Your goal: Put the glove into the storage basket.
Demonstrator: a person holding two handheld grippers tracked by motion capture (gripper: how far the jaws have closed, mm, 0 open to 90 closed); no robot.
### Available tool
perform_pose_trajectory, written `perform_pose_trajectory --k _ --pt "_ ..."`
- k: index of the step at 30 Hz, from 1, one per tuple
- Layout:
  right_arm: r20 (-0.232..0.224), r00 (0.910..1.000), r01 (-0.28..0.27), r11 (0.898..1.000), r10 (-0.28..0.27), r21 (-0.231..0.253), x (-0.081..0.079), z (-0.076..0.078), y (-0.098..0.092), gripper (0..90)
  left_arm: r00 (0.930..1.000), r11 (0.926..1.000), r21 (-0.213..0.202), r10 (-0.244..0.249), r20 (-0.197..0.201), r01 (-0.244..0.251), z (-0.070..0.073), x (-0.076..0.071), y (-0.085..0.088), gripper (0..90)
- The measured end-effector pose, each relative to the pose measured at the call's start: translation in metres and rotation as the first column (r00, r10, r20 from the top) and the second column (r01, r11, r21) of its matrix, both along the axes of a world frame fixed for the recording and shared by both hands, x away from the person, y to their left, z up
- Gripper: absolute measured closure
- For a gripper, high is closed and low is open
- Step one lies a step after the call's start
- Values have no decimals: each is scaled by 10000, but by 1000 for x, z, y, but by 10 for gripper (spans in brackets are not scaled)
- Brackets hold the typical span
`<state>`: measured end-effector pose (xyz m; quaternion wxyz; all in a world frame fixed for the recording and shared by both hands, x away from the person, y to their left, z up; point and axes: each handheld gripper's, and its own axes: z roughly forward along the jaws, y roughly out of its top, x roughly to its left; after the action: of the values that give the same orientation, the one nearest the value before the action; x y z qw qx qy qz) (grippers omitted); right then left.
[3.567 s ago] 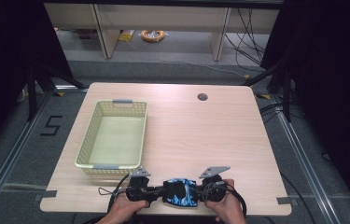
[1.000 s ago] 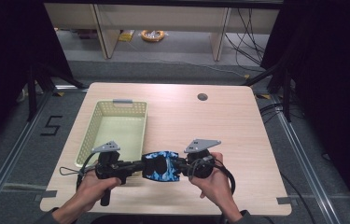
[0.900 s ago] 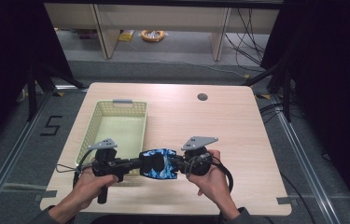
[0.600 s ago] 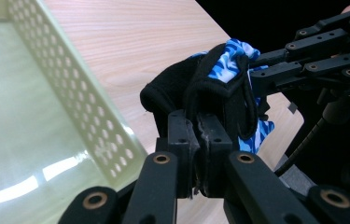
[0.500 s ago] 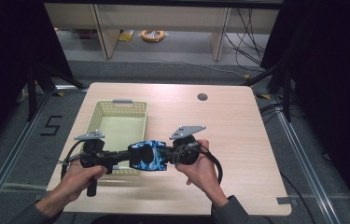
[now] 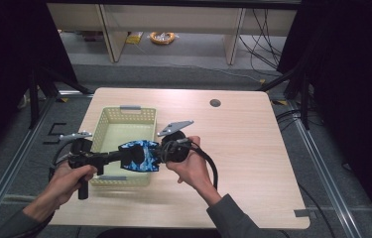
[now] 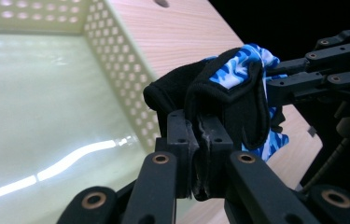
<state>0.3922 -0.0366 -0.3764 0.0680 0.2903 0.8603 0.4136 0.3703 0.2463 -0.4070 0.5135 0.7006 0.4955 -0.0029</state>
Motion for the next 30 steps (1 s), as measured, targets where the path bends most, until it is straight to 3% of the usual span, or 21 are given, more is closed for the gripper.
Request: perform_pose_trajectory --k 4,6,7,8,9,10,15,21,24,30 --pt "-82 9999 -150 9998 149 -121 8 -3 14 816 9997 9998 -102 173 -142 -174 -3 4 11 841" --pt "-224 9995 -225 9997 222 -137 12 -5 21 817 9994 10000 71 67 -339 -64 -5 6 20 841" --pt "-156 9998 -93 9999 94 117 13 -8 27 816 9993 9999 65 135 -352 -133 -6 7 22 841" --pt "-304 9994 -150 9996 143 -229 14 -6 28 817 9992 9996 175 231 -339 -225 -7 8 24 842" --pt "-220 9995 -235 9997 235 -33 16 -9 31 816 9988 9995 160 285 -402 -279 -7 9 26 842" --pt "-296 9993 -212 9995 205 -220 17 -9 34 816 9987 9994 245 237 -441 -227 -8 10 29 842" --pt "-478 9987 -198 9993 183 -321 24 -18 48 816 9976 9971 575 518 -451 -491 -14 13 36 842" --pt "-880 9961 -85 9978 27 -657 31 -27 60 816 9950 9950 685 766 -638 -723 -24 17 42 842" --pt "-791 9967 -247 9972 191 -710 36 -36 65 816 9933 9942 751 833 -800 -773 -30 19 45 840" --pt "-1250 9921 -170 9947 42 -1015 39 -52 78 815 9903 9897 1029 1087 -870 -996 -39 22 49 837"
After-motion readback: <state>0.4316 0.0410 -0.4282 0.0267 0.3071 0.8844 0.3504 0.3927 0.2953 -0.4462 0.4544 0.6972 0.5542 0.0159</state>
